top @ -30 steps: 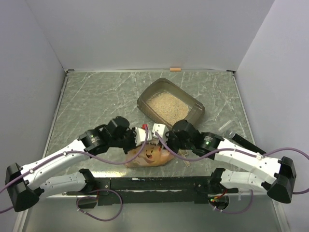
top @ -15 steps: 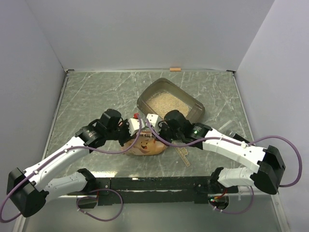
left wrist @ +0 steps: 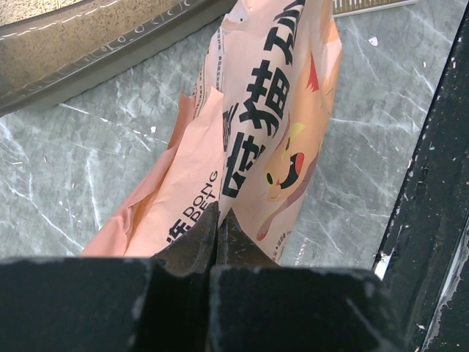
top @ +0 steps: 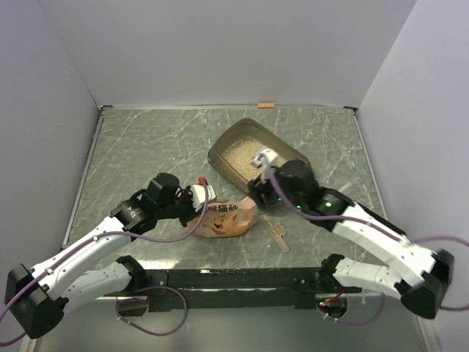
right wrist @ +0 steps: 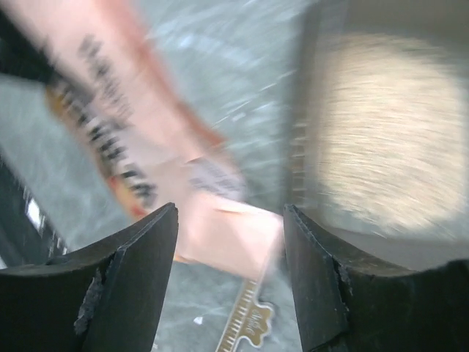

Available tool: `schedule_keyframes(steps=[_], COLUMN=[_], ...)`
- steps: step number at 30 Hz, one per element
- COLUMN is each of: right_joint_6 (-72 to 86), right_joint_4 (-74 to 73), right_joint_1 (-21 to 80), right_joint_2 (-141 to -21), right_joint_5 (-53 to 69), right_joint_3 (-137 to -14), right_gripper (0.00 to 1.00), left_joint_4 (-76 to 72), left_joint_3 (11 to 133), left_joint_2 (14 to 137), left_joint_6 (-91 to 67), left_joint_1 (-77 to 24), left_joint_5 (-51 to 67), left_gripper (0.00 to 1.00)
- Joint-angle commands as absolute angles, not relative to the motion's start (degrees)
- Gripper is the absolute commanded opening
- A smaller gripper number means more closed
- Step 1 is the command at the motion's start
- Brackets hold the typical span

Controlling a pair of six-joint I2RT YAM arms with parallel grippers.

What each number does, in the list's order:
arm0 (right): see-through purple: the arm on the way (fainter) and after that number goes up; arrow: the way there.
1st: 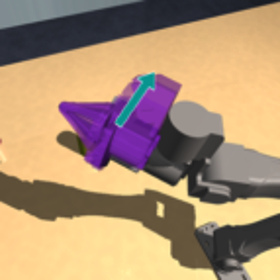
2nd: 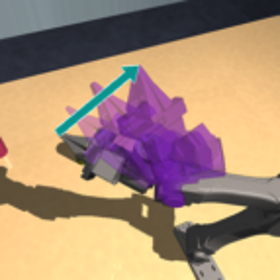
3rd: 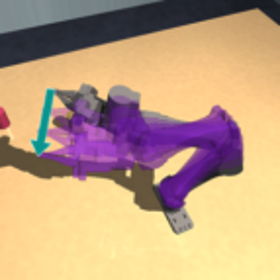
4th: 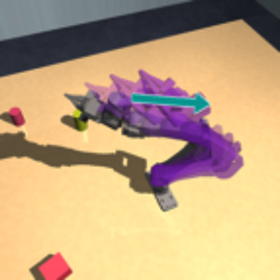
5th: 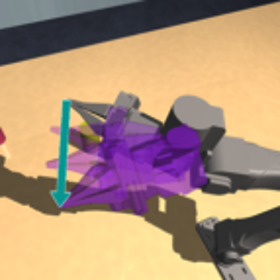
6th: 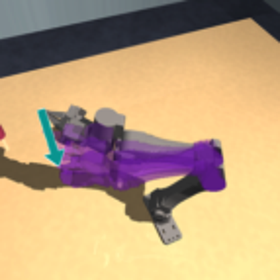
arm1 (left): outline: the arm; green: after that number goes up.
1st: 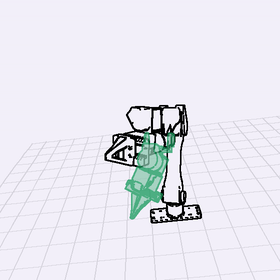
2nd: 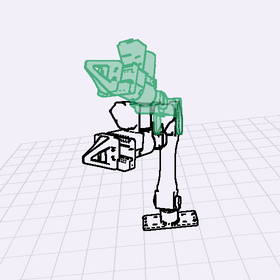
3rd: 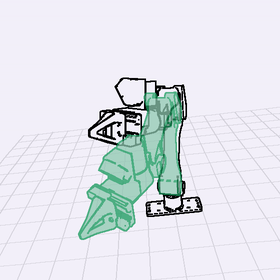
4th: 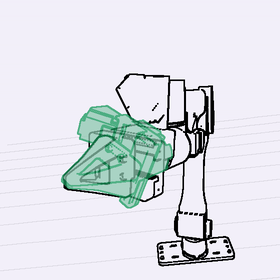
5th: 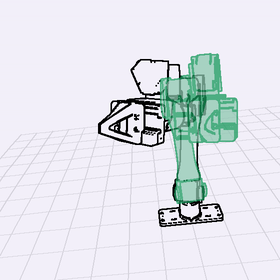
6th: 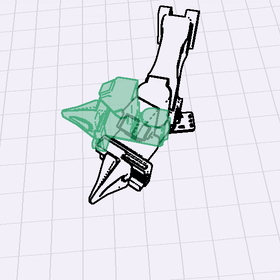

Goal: Fill the litter box with clean litter

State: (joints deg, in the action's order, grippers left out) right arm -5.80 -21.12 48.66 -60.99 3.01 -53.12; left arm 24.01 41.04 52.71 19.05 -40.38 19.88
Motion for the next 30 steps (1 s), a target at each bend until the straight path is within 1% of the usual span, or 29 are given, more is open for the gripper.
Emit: schedule_keyframes(steps=[1,4,7,10,17,19,23,24,26,27,28,29,30], right_joint_6=[2.09,7.54,13.96,19.94,33.21,36.29,39.37,39.11,37.89,37.45,36.75,35.61,35.16], right_joint_4=[-25.03,-30.75,-38.82,-43.67,-45.18,-42.91,-38.59,-37.63,-34.39,-33.58,-32.44,-30.26,-29.10], right_joint_1=[45.09,44.56,44.39,44.12,42.10,41.57,40.17,39.91,39.20,38.76,37.98,37.62,37.27], right_joint_2=[-52.48,-49.49,-48.34,-48.08,-48.78,-49.39,-52.63,-53.26,-55.10,-55.80,-56.42,-57.47,-57.74], right_joint_5=[-2.90,-3.78,-4.83,-6.94,-6.94,-7.03,-7.82,-7.74,-7.21,-6.77,-6.16,-5.37,-4.14], right_joint_3=[-53.61,-53.53,-53.35,-50.55,-42.02,-38.35,-34.90,-34.54,-33.84,-33.40,-33.14,-32.79,-32.09], right_gripper=[0.68,0.73,0.71,0.69,0.68,0.68,0.68,0.67,0.67,0.67,0.67,0.66,0.65], left_joint_4=[21.36,21.36,21.27,20.83,19.51,19.16,18.63,18.28,18.02,17.50,17.32,17.23,17.05], left_joint_3=[41.22,41.57,42.01,41.92,41.49,41.48,41.13,41.05,40.61,40.43,40.34,40.17,40.25], left_joint_2=[51.33,51.85,52.12,51.86,50.98,50.45,50.01,49.84,49.22,48.78,48.52,48.34,47.82], left_joint_6=[17.75,17.14,16.53,16.26,15.38,15.21,14.68,14.59,14.33,14.24,13.98,13.89,13.89], left_joint_1=[-40.69,-40.69,-40.69,-40.69,-40.69,-40.69,-40.69,-40.69,-40.69,-40.69,-40.69,-40.69,-40.69], left_joint_5=[20.48,19.95,19.69,19.43,17.76,17.40,16.97,16.53,16.09,15.91,15.73,15.65,16.08], left_gripper=[0.01,0.01,0.01,0.01,0.01,0.01,0.02,0.06,0.08,0.12,0.16,0.24,0.28])
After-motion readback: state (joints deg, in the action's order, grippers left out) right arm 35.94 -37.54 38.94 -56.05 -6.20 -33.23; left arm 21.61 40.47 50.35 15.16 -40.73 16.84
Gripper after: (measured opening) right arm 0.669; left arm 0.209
